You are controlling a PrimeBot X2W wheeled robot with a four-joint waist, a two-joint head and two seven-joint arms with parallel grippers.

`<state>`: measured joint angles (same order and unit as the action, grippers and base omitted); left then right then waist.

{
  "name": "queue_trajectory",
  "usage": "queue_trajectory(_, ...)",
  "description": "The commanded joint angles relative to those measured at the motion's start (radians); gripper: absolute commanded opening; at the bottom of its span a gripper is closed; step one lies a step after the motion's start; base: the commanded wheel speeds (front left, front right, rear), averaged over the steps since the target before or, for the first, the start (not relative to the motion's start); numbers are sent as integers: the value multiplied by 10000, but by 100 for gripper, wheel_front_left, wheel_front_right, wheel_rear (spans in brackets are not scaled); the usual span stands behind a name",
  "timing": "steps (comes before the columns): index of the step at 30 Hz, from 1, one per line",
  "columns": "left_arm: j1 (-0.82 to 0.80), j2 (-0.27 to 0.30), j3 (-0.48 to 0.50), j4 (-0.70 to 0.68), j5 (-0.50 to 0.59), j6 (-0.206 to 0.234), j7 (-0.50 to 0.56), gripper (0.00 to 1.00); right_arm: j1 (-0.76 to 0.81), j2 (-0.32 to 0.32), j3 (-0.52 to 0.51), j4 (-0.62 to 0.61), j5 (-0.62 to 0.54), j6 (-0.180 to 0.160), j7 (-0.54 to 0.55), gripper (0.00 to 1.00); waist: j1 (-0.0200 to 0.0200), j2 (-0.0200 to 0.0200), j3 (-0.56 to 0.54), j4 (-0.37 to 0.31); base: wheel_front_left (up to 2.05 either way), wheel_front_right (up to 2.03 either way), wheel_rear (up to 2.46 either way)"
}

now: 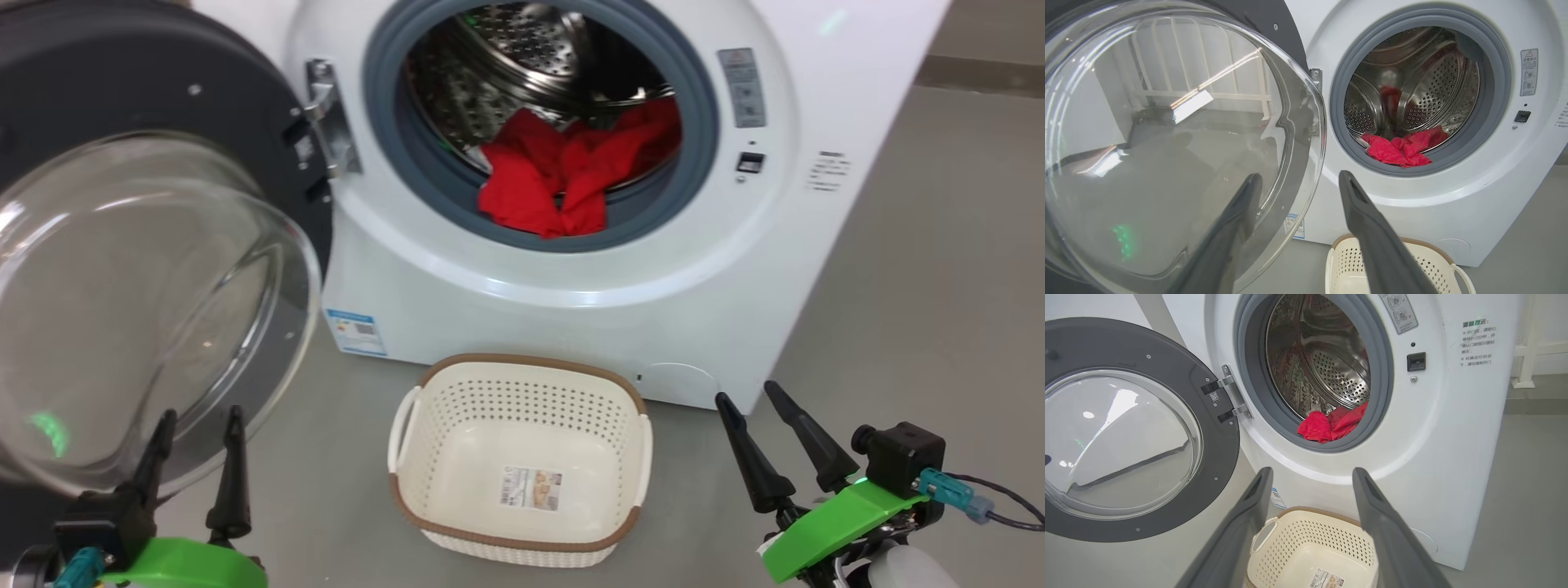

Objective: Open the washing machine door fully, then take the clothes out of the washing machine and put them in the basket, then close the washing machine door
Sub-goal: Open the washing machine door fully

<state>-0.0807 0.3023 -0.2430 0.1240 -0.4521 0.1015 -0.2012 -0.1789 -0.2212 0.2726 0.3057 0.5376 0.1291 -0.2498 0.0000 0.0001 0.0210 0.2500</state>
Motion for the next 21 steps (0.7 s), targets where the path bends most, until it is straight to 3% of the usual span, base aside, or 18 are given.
queue_trajectory(1,-158,197,348,-251,-40,61,-109,100,-109,-77,112,-262,-115,16,-120,100,0,-1,-7,-415,0,0,0)
queue_trajectory(14,88,-256,481,37,-82,174,-504,100,-181,-272,-80,-334,-368,16,-120,100,0,-1,-52,-1738,0,0,0)
queue_trajectory(21,313,-567,736,152,-470,-167,-579,100,-145,-353,-143,-372,-404,16,-120,100,0,-1,-144,-2233,0,0,0)
